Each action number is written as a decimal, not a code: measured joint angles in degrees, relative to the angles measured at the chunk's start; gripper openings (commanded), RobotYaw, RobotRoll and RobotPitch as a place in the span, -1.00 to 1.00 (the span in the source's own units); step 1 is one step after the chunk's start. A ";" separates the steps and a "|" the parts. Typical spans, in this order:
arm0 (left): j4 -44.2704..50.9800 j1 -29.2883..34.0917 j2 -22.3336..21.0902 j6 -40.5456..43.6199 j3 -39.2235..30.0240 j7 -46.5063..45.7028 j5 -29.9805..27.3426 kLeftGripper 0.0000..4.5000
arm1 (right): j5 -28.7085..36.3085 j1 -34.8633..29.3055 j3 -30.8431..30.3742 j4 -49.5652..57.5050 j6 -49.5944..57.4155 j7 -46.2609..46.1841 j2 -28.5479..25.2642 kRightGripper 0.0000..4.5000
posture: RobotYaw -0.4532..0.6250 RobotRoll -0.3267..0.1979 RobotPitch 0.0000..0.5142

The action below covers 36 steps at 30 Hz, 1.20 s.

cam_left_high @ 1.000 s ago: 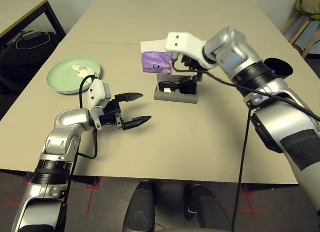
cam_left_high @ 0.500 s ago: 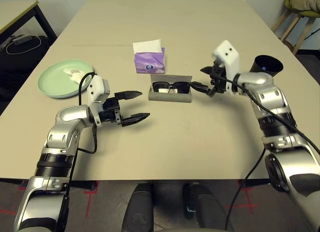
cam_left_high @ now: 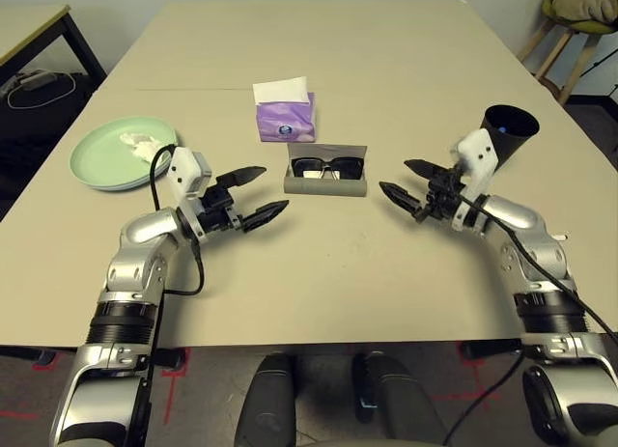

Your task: Organize and tidy the items on the table.

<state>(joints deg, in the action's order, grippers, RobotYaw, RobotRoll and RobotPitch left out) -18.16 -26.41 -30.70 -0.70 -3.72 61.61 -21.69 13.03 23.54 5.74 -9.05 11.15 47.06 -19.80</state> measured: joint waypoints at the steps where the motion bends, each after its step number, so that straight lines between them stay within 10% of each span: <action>1: -0.86 -0.29 -0.29 -0.85 0.14 0.98 0.26 1.00 | 0.67 -0.68 0.05 0.09 -1.14 0.25 -0.05 0.99 | 0.21 0.25 -0.58; 18: -14.71 -7.04 2.85 -3.40 0.44 -5.84 6.42 1.00 | 8.29 -6.92 0.26 4.57 -5.43 4.15 -3.67 0.99 | 0.20 0.25 -0.60; 31: -20.35 -9.64 3.51 -3.90 0.32 -13.10 9.02 -1.00 | 8.35 -6.95 0.26 3.27 -7.57 3.03 -3.52 1.00 | 0.19 0.25 -0.57; 36: -21.28 -11.67 4.99 -3.57 0.33 -16.25 9.74 -1.00 | 8.35 -6.88 -0.14 3.67 -7.09 1.69 -3.30 1.00 | 0.19 0.25 -0.56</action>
<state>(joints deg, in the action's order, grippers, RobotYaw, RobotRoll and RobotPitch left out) -39.44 -38.08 -25.70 -4.27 -3.39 45.36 -11.95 21.37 16.66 5.60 -5.38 4.06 48.75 -23.11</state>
